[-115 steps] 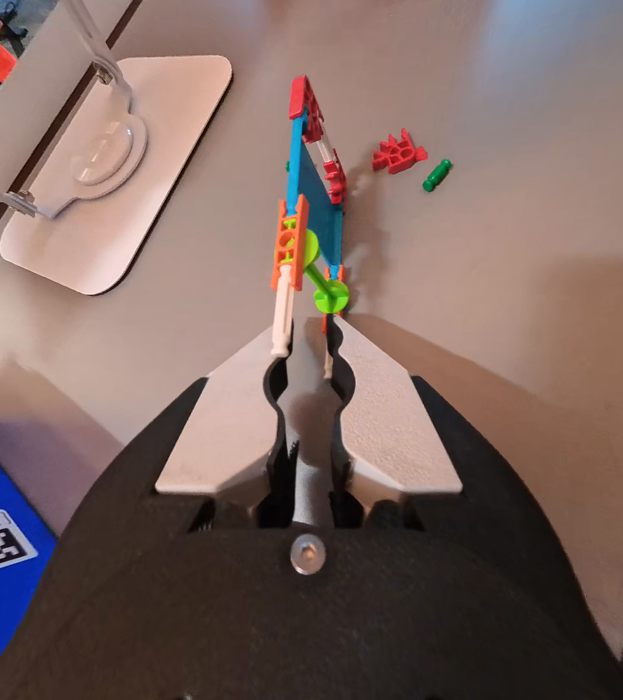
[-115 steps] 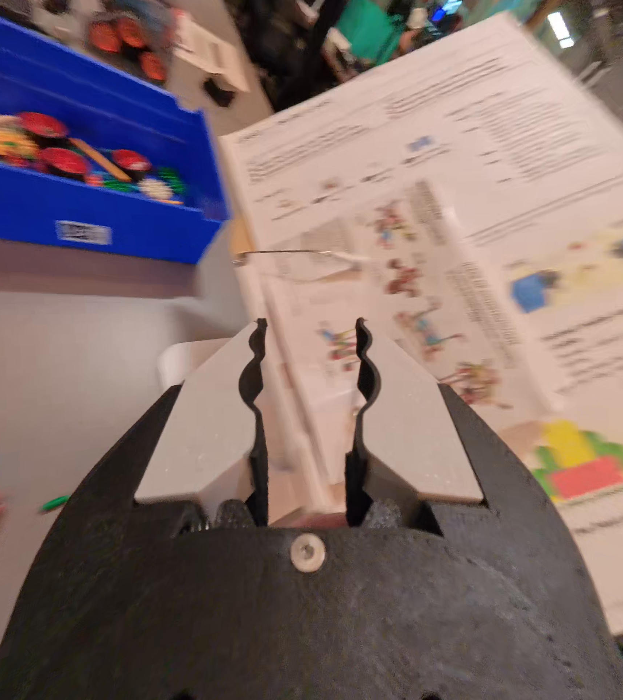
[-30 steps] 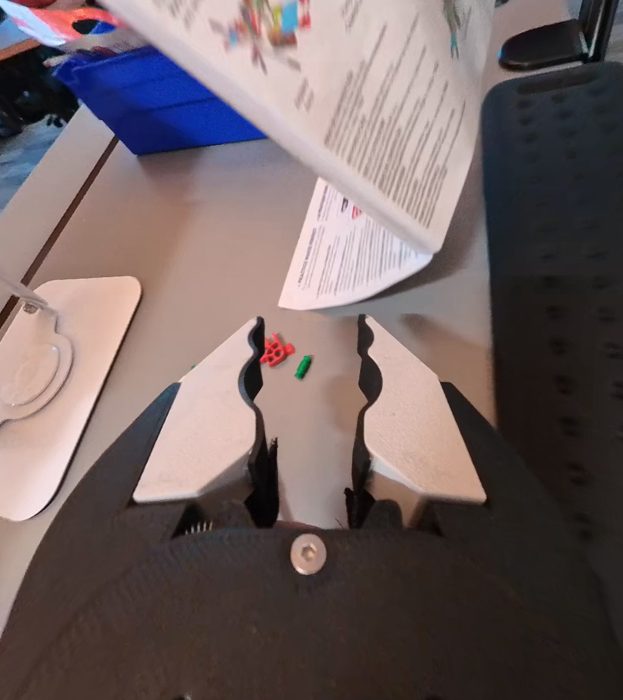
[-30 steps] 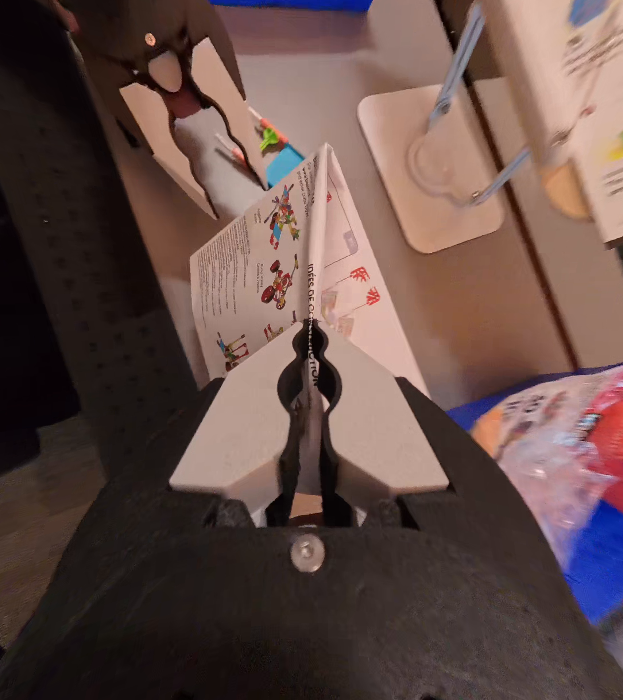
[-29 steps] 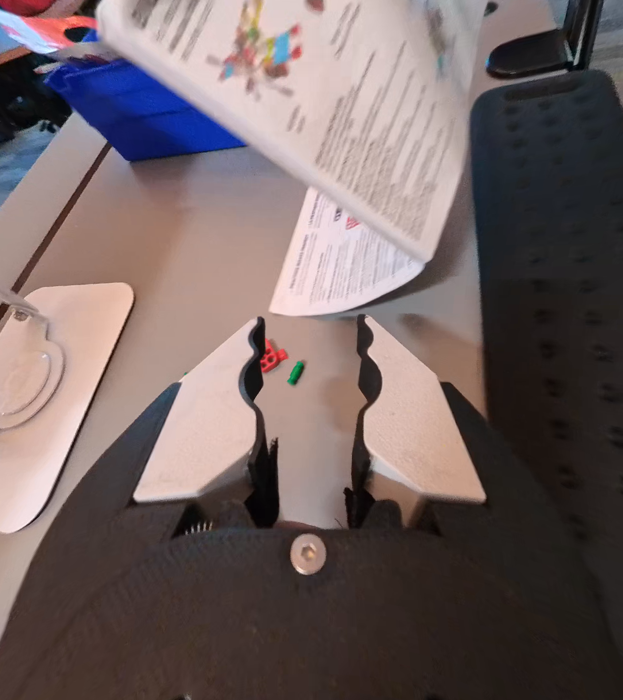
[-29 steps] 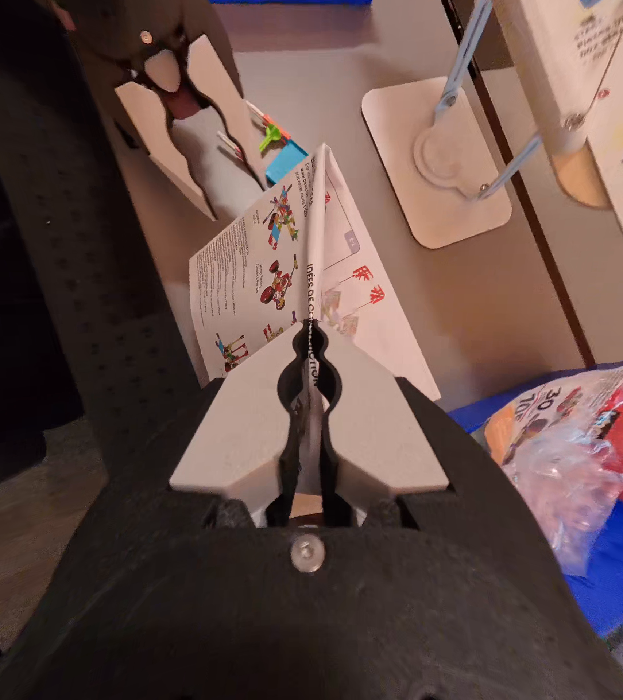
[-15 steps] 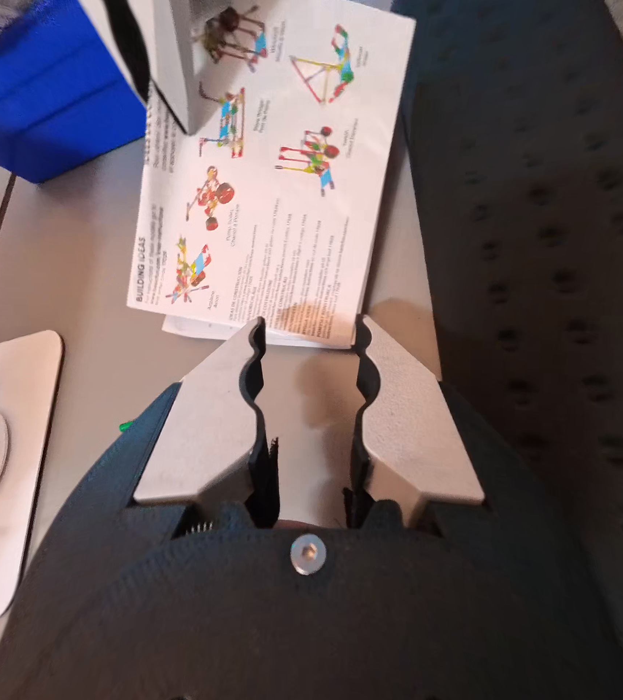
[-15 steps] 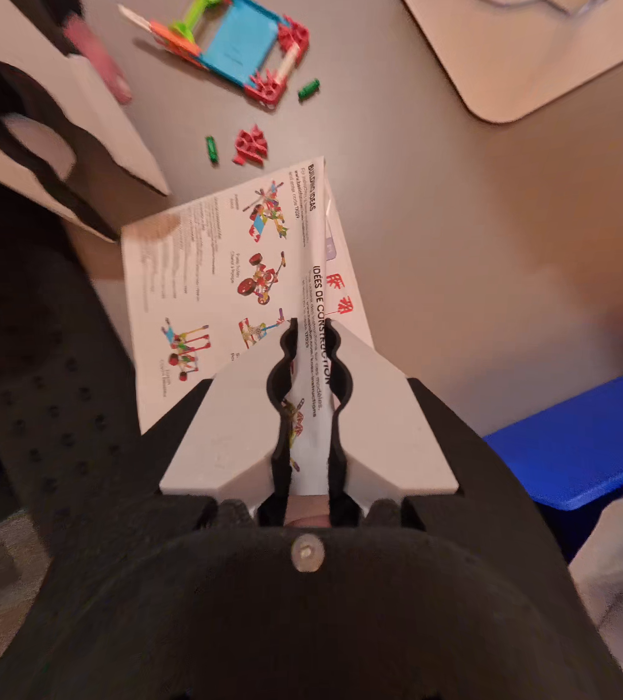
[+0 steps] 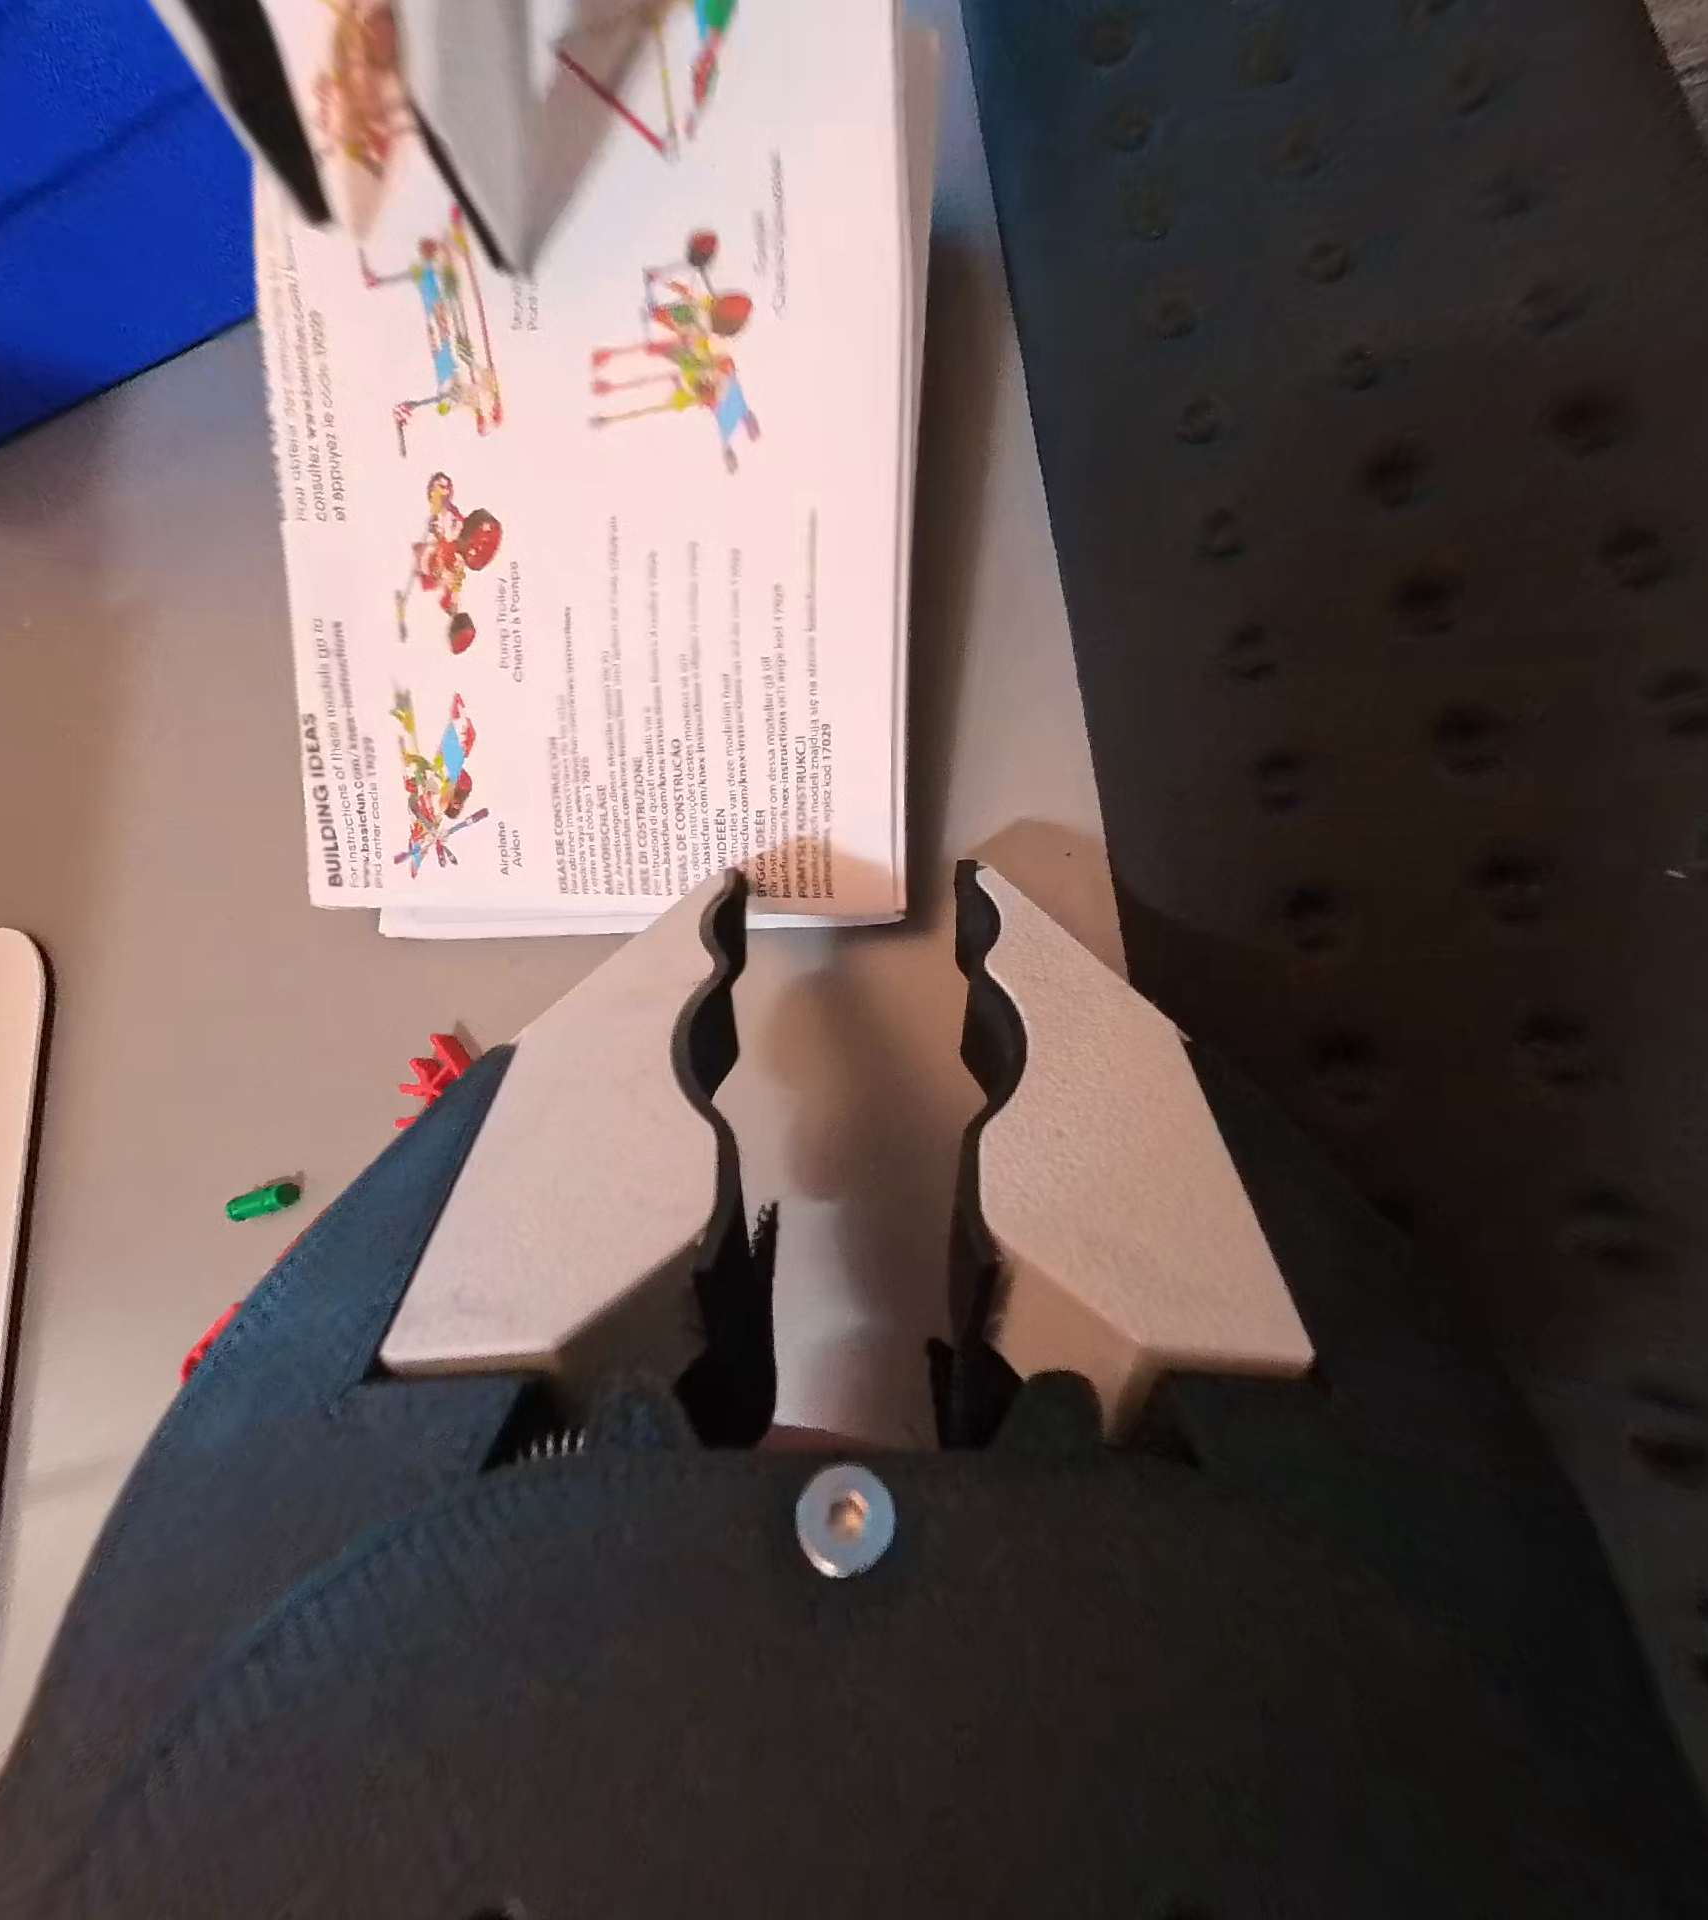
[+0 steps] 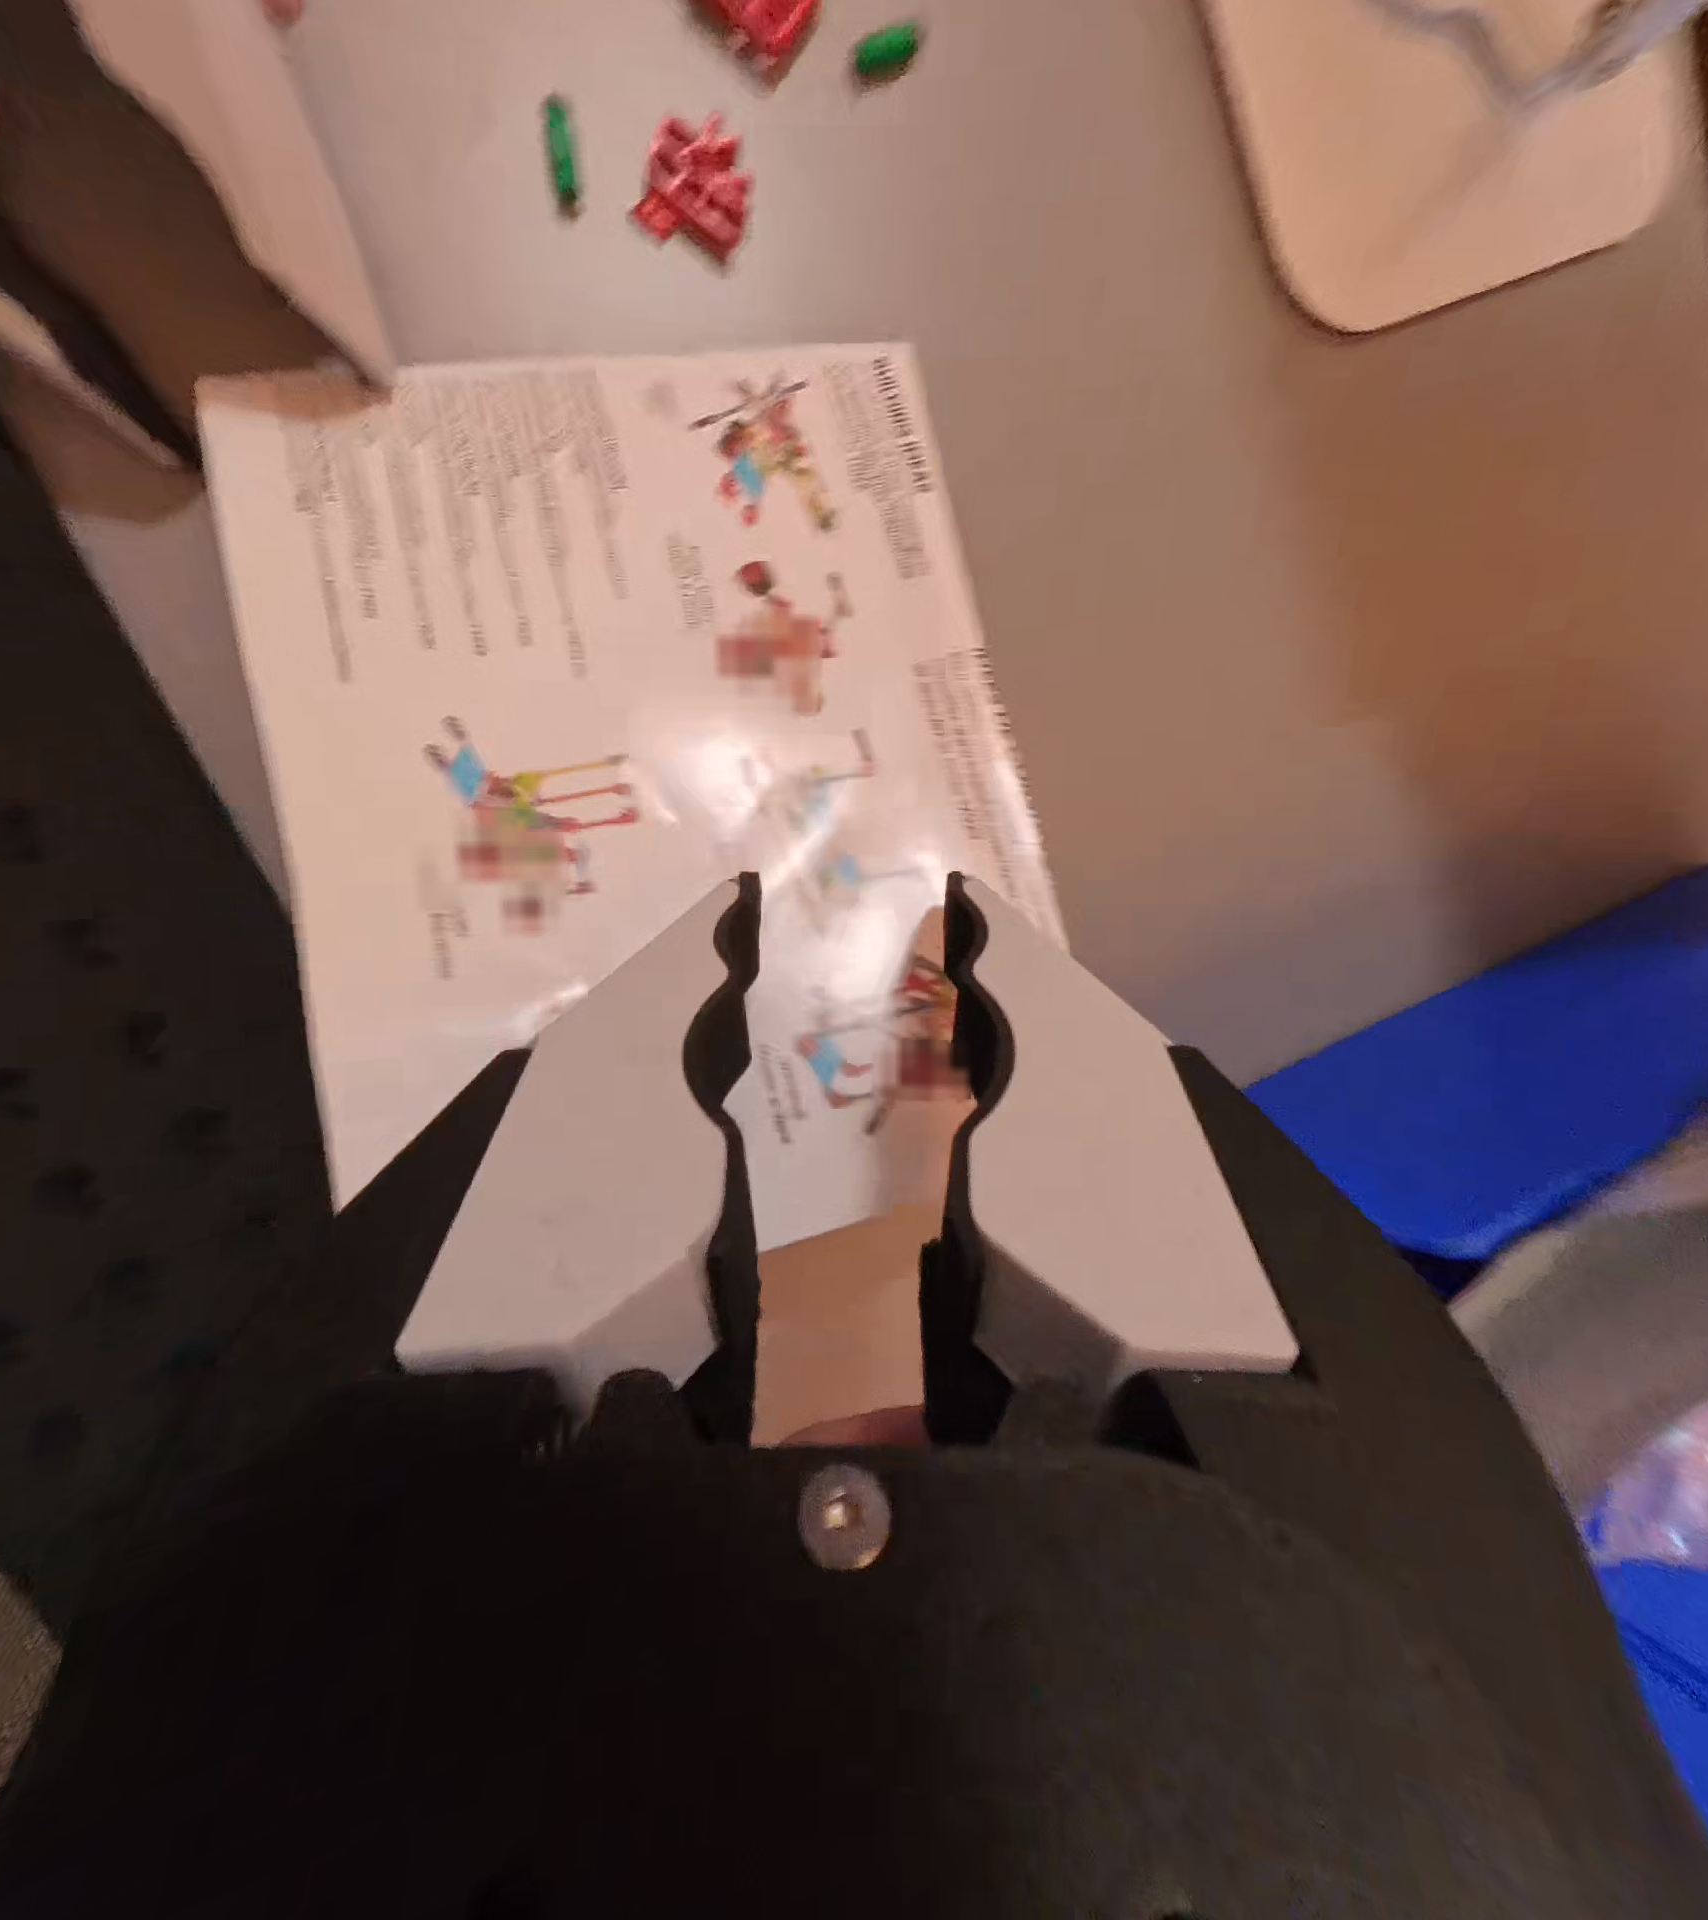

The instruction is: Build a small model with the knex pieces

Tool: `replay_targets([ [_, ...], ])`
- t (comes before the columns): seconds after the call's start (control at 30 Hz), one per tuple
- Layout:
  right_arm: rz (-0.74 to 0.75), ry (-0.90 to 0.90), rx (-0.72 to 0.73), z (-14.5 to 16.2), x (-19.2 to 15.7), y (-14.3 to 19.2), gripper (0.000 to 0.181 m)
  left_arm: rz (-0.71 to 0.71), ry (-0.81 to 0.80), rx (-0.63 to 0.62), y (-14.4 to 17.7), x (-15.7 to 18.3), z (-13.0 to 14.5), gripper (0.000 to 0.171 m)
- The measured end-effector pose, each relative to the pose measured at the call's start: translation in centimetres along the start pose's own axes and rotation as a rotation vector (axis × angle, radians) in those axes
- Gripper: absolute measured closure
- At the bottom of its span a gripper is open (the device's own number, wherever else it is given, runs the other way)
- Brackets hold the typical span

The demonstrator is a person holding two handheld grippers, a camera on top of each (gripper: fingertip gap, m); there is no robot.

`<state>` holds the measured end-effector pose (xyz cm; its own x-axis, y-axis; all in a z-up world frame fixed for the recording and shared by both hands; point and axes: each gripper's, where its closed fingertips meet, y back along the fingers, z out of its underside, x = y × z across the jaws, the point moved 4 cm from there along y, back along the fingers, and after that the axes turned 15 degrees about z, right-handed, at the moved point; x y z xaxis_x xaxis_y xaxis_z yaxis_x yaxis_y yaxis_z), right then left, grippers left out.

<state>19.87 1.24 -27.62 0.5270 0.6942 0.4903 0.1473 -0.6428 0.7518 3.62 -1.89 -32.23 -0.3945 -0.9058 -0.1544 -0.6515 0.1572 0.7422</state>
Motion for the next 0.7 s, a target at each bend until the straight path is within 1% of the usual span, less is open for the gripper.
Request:
replay_targets([
  [0.07, -0.057, 0.032, -0.046, 1.4, -2.2, -1.6, 0.15, 0.006, 0.003, 0.0, 0.0, 0.1, 0.0, 0.135],
  [0.1, -0.07, 0.037, -0.042, 1.8, -3.1, -2.5, 0.152, 0.014, 0.01, 0.005, -0.1, 0.1, 0.0, 0.137],
  [0.17, -0.111, -0.043, 0.038, 1.5, -4.2, -2.9, 0.173, 0.042, 0.033, 0.012, -0.1, 0.3, 0.0, 0.142],
  [0.2, -0.111, -0.062, 0.049, 1.6, -4.3, -2.9, 0.181, 0.043, 0.037, 0.016, -0.2, 0.2, 0.0, 0.141],
  [0.3, -0.09, -0.068, 0.053, 1.8, -4.1, -2.7, 0.176, 0.029, 0.024, 0.027, -0.2, 0.1, -0.4, 0.133],
  [0.37, -0.074, -0.086, 0.083, 1.1, -3.5, -2.3, 0.167, 0.055, 0.035, 0.027, -0.4, 0.4, -0.5, 0.14],
  [0.43, -0.049, -0.141, 0.156, -0.2, -2.5, -2.1, 0.151, 0.073, 0.045, 0.027, -0.5, 0.4, -0.6, 0.142],
  [0.47, -0.01, -0.166, 0.176, -0.5, -1.7, -2.3, 0.148, 0.082, 0.057, 0.028, -0.5, 0.4, -0.6, 0.142],
  [0.57, 0.075, -0.167, 0.136, 0.2, -0.4, -3.9, 0.15, 0.099, 0.068, 0.033, -0.6, 0.5, -0.7, 0.144],
  [0.67, 0.021, -0.248, 0.131, 0.9, -0.5, -5.0, 0.174, 0.117, 0.068, 0.032, -0.7, 0.6, -0.8, 0.15],
  [0.7, 0.012, -0.242, 0.118, 1.4, -0.8, -5.3, 0.18, 0.122, 0.07, 0.033, -0.8, 0.7, -0.8, 0.152],
])
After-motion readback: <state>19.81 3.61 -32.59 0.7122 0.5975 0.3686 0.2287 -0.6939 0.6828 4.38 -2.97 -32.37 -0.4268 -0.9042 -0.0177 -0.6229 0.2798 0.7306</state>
